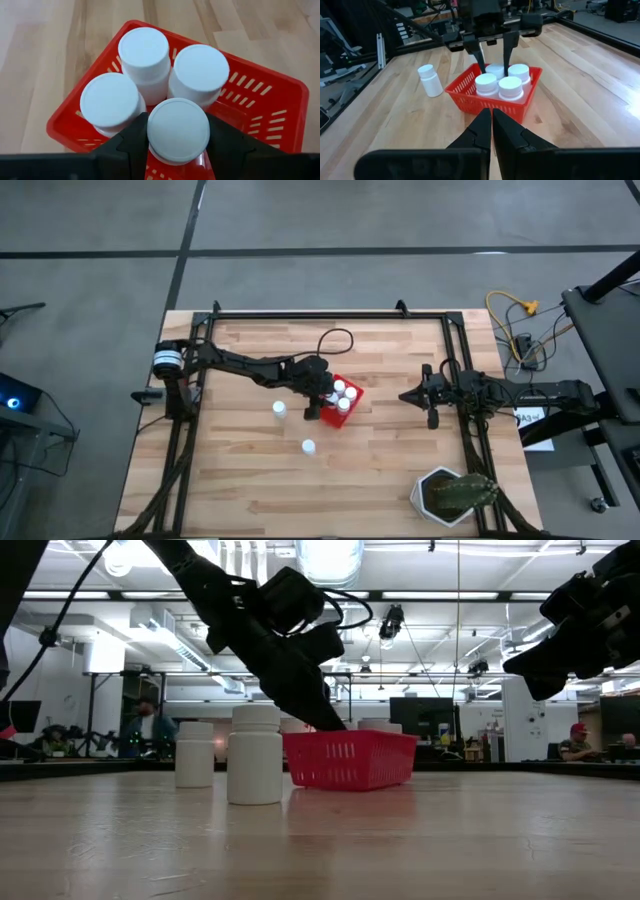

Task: Pick and place pill bottles into a basket
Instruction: Put the top white pill bottle into the red basket

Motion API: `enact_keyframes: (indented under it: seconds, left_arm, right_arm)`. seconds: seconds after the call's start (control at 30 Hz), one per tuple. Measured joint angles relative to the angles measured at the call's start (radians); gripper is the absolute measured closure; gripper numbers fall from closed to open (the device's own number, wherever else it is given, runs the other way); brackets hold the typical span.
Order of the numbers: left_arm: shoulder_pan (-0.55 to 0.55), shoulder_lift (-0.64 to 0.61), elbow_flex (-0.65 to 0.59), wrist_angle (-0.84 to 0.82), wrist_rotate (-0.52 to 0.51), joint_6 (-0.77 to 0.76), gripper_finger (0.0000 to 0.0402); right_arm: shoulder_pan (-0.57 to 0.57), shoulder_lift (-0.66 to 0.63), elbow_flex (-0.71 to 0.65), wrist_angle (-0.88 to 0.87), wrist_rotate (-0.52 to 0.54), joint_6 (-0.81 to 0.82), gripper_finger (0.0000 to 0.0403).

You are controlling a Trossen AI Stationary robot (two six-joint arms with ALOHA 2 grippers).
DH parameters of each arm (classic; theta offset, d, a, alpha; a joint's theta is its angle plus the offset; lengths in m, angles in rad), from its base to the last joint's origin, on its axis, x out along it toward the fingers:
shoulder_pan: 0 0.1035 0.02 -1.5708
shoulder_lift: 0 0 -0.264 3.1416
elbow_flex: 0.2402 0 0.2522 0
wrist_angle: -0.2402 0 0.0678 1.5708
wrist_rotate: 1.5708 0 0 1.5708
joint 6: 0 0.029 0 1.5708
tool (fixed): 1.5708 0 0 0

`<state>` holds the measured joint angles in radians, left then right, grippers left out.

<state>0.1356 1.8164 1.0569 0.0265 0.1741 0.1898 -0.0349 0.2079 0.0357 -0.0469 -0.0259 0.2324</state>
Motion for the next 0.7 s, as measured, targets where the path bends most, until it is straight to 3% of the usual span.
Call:
enact_keyframes:
  seconds: [0.23, 0.7]
  left_arm:
    - [0.000, -0.003, 0.000, -0.004, 0.000, 0.000, 0.0253]
    - [0.000, -0.003, -0.003, -0.013, 0.000, 0.000, 0.0203]
  right_arm:
    - [0.000, 0.006, 0.000, -0.001, 0.001, -0.003, 0.0394]
    - [0.000, 0.006, 0.000, -0.001, 0.001, -0.007, 0.0394]
